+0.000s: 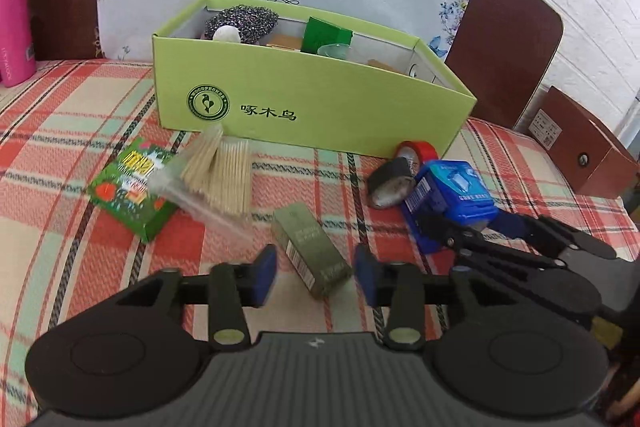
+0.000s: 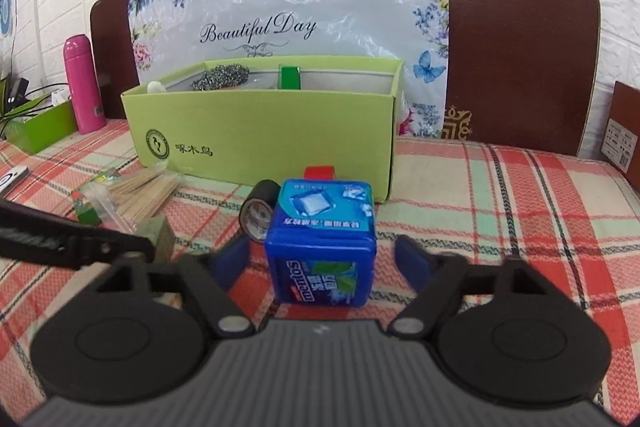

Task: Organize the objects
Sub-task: 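Grasp the olive-green small box with the left tool while the right tool grasps the blue mint bottle, then drop the olive box into the green box with the left tool while the right tool drops the blue bottle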

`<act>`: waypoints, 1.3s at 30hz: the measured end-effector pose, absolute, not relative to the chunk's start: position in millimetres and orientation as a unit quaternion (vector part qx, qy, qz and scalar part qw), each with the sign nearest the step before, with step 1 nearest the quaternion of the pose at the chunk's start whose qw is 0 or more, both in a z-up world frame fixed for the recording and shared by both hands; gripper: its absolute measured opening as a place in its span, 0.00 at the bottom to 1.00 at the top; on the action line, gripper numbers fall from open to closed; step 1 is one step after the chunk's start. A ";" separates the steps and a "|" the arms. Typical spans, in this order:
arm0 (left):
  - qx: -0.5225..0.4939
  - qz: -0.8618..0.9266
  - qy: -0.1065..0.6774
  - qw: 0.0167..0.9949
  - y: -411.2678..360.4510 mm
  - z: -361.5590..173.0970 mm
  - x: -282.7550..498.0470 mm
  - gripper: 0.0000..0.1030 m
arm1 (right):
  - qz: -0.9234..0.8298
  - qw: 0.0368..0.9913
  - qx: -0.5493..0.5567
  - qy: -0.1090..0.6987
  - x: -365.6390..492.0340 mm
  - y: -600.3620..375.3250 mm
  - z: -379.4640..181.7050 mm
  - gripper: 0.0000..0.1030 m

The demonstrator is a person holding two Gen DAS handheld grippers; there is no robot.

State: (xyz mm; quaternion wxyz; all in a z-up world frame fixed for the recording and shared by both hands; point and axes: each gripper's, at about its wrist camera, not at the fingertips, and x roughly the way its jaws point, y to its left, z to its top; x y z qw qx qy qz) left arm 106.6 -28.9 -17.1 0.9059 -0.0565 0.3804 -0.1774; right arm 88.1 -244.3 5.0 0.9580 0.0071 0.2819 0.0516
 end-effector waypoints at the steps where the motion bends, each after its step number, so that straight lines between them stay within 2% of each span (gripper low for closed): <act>1: -0.060 -0.170 0.379 0.908 -28.3 -16.7 103.3 0.60 | 0.053 0.956 0.010 0.287 86.7 -246.0 5.1 0.54; 11: -0.050 -0.147 0.392 0.907 -52.3 -30.1 124.0 0.60 | 0.073 0.948 0.026 0.308 31.7 -259.3 11.6 0.54; 12: -0.045 -0.152 0.393 0.906 -52.5 -32.5 124.2 0.55 | 0.074 0.948 0.026 0.309 28.5 -259.6 12.1 0.54; 13: -0.037 -0.159 0.394 0.905 -52.1 -34.1 123.0 0.34 | 0.075 0.948 0.024 0.309 26.8 -259.4 12.6 0.54; 14: -0.028 -0.171 0.394 0.903 -51.3 -33.7 120.3 0.23 | 0.076 0.948 0.021 0.310 25.9 -258.9 12.9 0.54; 16: -0.017 -0.195 0.396 0.897 -46.1 -31.2 112.1 0.23 | 0.075 0.948 0.018 0.308 26.1 -257.9 13.3 0.54; 20: 0.020 -0.182 0.389 0.903 -43.7 -29.2 102.1 0.23 | 0.069 0.950 0.013 0.306 29.4 -256.4 12.7 0.68; 22: 0.008 -0.183 0.388 0.903 -42.1 -28.7 104.4 0.25 | 0.067 0.949 0.011 0.308 30.8 -256.0 11.9 0.68; 24: -0.007 -0.182 0.392 0.902 -41.9 -29.8 108.0 0.32 | 0.064 0.948 0.013 0.310 31.3 -256.2 11.6 0.68; 30: -0.004 -0.178 0.390 0.904 -45.6 -34.4 108.1 0.38 | 0.063 0.947 0.010 0.314 32.0 -255.4 10.7 0.68; 31: -0.005 -0.178 0.390 0.903 -45.6 -34.4 108.0 0.38 | 0.064 0.947 0.008 0.316 33.2 -254.5 9.9 0.68; 32: -0.004 -0.179 0.390 0.903 -45.6 -34.2 107.8 0.36 | 0.065 0.946 0.006 0.319 34.4 -253.4 9.2 0.63; 34: -0.002 -0.183 0.391 0.902 -44.8 -32.0 106.7 0.22 | 0.069 0.943 0.006 0.325 36.7 -251.8 7.6 0.54; 39: -0.020 -0.204 0.365 0.908 -42.4 -10.5 100.2 0.22 | 0.084 0.945 0.017 0.315 34.0 -249.7 17.7 0.53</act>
